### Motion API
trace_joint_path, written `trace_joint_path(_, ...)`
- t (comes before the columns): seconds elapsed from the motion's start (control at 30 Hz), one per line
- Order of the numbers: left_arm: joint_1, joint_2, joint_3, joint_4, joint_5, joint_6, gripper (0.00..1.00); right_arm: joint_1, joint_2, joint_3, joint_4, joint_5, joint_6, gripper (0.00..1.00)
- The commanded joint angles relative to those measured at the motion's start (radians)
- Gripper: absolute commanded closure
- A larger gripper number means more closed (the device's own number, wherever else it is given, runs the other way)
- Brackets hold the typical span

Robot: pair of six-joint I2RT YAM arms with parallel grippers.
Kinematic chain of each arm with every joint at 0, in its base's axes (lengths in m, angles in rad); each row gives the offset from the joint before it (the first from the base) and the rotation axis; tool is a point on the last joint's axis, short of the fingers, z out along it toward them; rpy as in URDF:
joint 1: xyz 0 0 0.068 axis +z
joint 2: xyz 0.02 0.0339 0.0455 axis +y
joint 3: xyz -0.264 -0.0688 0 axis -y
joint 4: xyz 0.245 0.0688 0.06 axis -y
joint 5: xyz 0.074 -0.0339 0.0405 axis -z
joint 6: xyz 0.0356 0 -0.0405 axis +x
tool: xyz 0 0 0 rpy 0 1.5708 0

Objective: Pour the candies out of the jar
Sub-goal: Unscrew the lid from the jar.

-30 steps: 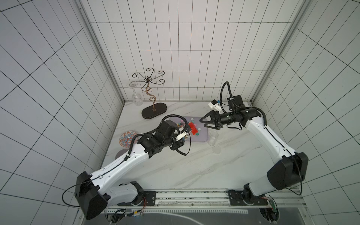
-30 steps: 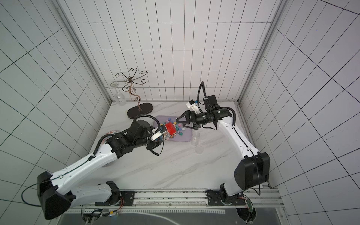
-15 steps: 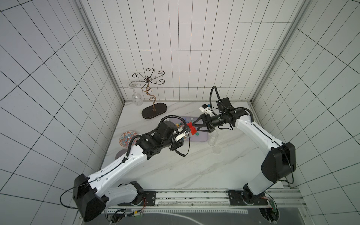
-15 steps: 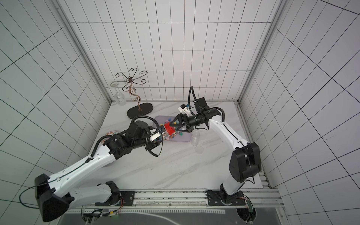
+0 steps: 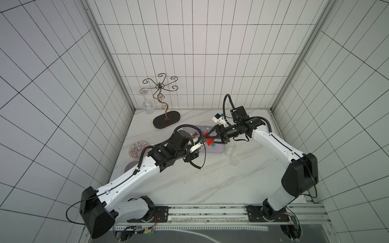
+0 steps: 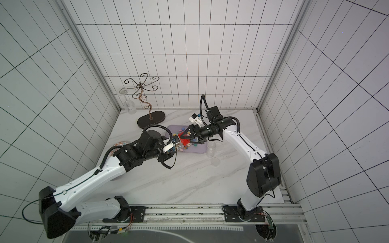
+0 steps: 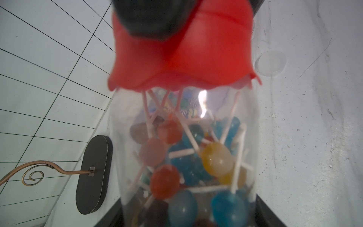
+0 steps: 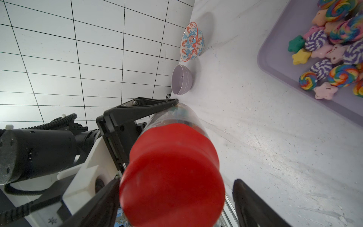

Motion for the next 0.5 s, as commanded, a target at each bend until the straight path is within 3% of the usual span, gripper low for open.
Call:
trace_joint_path(0.0,-0.005,0.001,0.018,0.060,0.019,0.009,0.44,0.010,0.019,0.072,0.006,-0.006,-0.008,0.15)
trace_joint_path(0.13,-0.006,0.003,0.018,0.061,0.031,0.008,0.44,0.011,0.021,0.079,0.007,-0.008,-0.020,0.23)
trace_joint_path(0.3,-0.005,-0.005,0.020,0.076,0.045,-0.015,0.44,0.010,0.016,0.077,0.003,-0.011,-0.050,0.40)
trace_joint_path(0.47,0.000,-0.029,0.015,0.107,0.070,-0.028,0.44,0.010,0.002,0.067,0.003,-0.007,-0.106,0.45)
